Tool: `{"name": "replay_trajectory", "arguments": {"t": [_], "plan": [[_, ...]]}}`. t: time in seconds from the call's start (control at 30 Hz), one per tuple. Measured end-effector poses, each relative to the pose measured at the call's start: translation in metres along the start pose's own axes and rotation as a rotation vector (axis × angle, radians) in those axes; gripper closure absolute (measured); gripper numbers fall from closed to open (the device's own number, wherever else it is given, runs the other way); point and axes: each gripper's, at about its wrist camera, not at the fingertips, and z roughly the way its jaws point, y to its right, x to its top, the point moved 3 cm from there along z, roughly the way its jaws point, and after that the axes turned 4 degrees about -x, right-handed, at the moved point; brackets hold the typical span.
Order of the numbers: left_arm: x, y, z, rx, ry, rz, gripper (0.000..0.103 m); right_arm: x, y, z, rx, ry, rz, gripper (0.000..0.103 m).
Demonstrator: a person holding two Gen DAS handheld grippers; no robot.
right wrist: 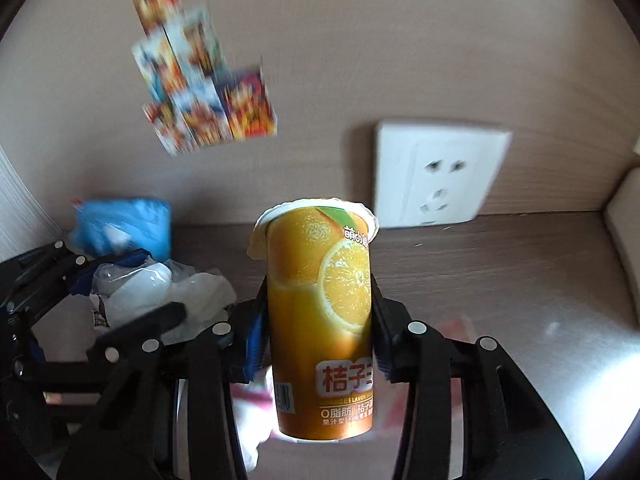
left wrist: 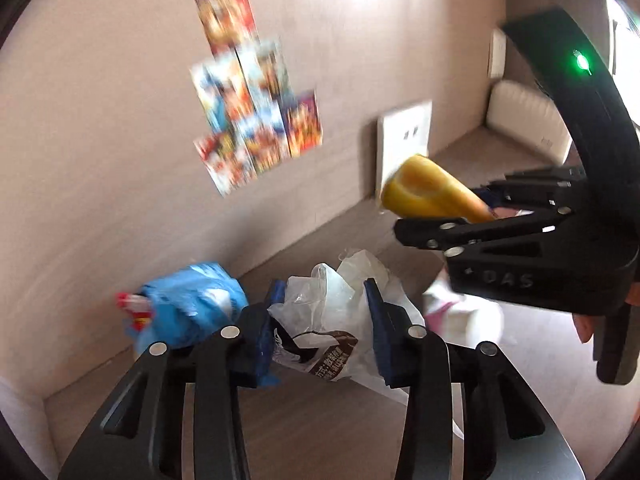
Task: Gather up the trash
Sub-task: 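Grasp the clear plastic bag with the left tool while the right tool grasps the yellow juice cup, then carry the bag and cup over the white bin and release both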
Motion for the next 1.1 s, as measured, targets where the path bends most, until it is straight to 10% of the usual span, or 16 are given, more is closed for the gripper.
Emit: {"name": "replay_trajectory", "arguments": {"t": [0.47,1.1], "plan": [[0.016,0.092,-0.097,-0.152,0.108,0.126,0.063,-0.056,0.039,-0.159,-0.081,0.159,0.109,0.058],[-0.060,0.400,-0.096,-0.710,-0.020,0.574,0.063,-0.304,0.172,-0.308,-0.504,0.019,0.576,0.058]]}}
